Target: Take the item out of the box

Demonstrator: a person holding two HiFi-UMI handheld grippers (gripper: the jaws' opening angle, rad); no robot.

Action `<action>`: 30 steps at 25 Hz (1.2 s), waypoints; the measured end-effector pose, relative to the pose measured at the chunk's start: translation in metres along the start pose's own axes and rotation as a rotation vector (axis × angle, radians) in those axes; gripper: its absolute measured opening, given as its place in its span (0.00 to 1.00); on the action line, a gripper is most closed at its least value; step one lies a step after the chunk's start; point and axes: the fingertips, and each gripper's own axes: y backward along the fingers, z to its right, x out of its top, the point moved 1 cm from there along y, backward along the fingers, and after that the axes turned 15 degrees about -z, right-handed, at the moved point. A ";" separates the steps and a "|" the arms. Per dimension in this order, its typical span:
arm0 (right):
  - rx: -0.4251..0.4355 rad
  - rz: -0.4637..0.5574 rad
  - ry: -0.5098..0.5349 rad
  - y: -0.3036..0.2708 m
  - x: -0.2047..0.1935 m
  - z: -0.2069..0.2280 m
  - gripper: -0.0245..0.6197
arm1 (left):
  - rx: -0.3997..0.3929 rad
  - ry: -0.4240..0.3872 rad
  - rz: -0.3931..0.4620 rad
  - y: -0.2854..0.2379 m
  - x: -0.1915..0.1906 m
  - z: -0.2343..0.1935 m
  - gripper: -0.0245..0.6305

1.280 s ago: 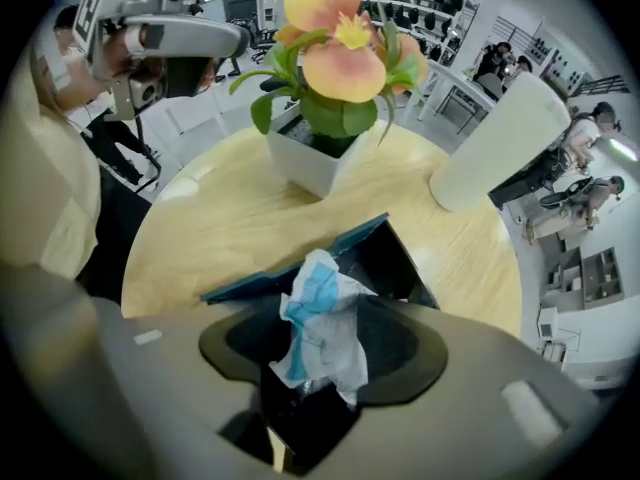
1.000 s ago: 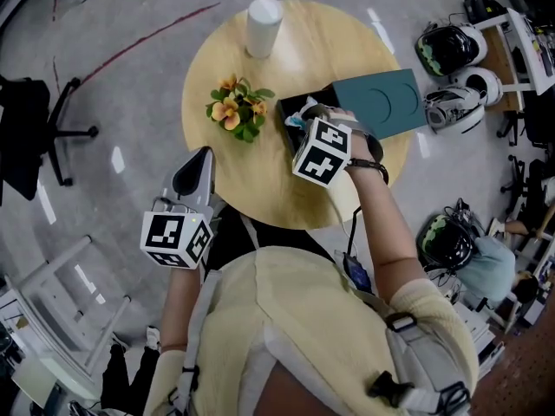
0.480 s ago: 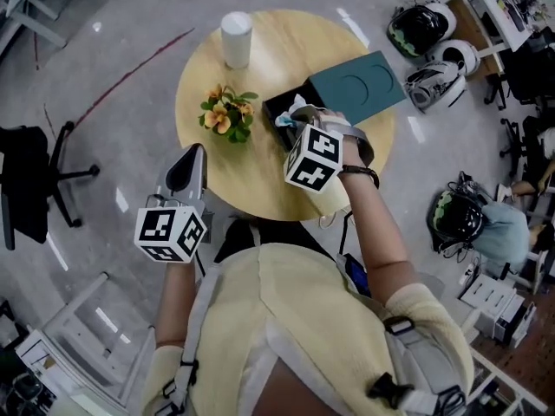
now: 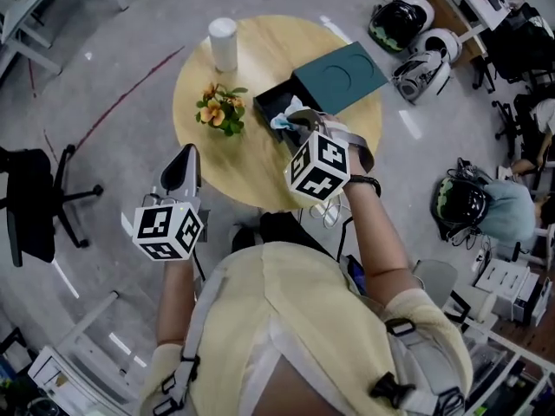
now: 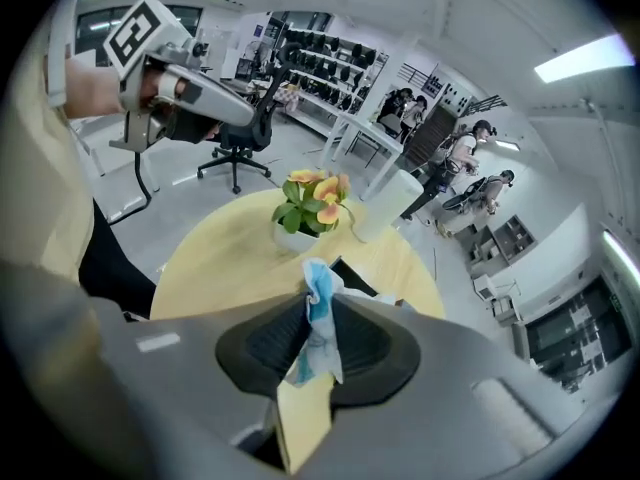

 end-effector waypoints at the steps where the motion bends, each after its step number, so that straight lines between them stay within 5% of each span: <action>1: -0.003 0.008 -0.012 0.005 -0.001 -0.001 0.16 | -0.003 -0.005 0.002 0.002 0.001 0.002 0.04; 30: -0.057 0.149 -0.336 0.084 -0.032 -0.039 0.15 | -0.042 -0.096 0.003 0.037 -0.008 0.018 0.04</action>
